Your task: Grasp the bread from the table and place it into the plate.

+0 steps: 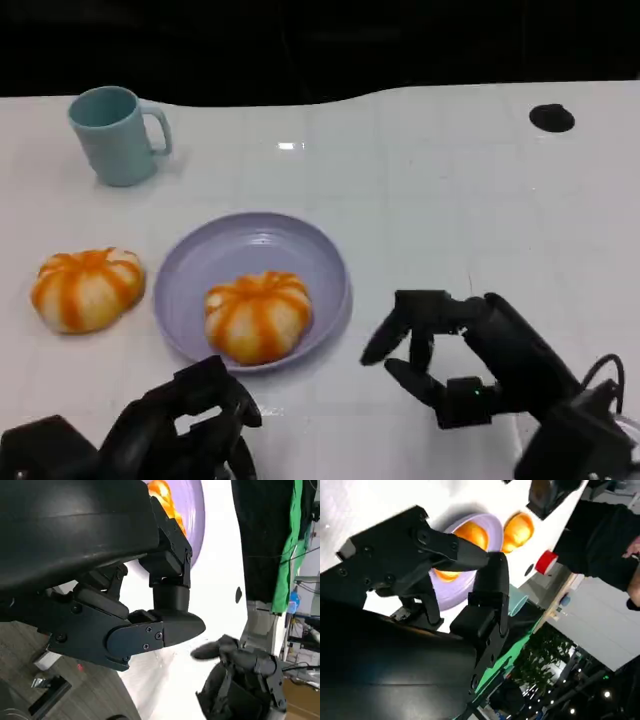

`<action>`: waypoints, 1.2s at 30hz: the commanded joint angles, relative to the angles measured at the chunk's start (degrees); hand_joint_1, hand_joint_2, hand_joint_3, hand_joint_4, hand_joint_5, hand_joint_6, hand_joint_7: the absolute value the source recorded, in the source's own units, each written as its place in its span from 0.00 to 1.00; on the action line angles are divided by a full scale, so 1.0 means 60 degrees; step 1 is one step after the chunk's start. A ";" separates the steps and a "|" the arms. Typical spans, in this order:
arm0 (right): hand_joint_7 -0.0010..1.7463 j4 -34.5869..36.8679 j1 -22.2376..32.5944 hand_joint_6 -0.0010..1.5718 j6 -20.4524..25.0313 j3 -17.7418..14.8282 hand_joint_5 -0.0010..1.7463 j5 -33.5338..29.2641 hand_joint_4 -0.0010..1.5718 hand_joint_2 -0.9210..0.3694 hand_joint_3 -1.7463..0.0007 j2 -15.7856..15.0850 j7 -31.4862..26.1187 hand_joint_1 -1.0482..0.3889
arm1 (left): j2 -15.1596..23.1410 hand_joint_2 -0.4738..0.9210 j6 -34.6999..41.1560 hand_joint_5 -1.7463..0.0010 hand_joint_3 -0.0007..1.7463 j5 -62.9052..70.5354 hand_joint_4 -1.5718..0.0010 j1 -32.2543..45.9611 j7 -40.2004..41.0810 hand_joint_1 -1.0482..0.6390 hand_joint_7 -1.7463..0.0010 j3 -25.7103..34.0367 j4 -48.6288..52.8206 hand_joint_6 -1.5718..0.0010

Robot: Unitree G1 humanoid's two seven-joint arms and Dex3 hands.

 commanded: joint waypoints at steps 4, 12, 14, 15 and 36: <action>0.83 -0.1674 0.1169 0.46 0.1495 -0.0738 0.98 0.1187 0.49 0.33 0.32 -0.0314 0.0923 0.52 | 0.0149 1.00 0.0020 0.00 0.34 0.0046 0.51 0.0035 0.0004 0.21 0.11 0.0023 -0.0096 0.61; 0.88 -0.2948 0.2370 0.44 0.2365 -0.1305 1.00 0.1138 0.48 0.31 0.33 -0.0640 0.1115 0.57 | 0.0054 1.00 0.0257 0.00 0.34 -0.0206 0.51 0.0042 0.0017 0.21 0.12 0.0075 -0.0171 0.61; 0.88 -0.3286 0.2694 0.43 0.2630 -0.1427 1.00 0.1138 0.49 0.30 0.33 -0.0712 0.1148 0.58 | 0.0066 1.00 0.0305 0.00 0.34 -0.0230 0.51 0.0039 0.0005 0.21 0.12 0.0090 -0.0183 0.60; 0.88 -0.3429 0.2829 0.43 0.2748 -0.1481 1.00 0.1140 0.49 0.30 0.33 -0.0744 0.1171 0.58 | 0.0073 1.00 0.0315 0.00 0.34 -0.0222 0.51 0.0040 0.0009 0.21 0.12 0.0093 -0.0184 0.60; 0.93 -0.3474 0.3660 0.40 0.2911 -0.1854 1.00 0.0647 0.54 0.21 0.39 -0.0271 0.0311 0.61 | 0.0124 1.00 0.0235 0.00 0.34 -0.0346 0.51 -0.0115 -0.0097 0.22 0.13 0.0206 0.0121 0.60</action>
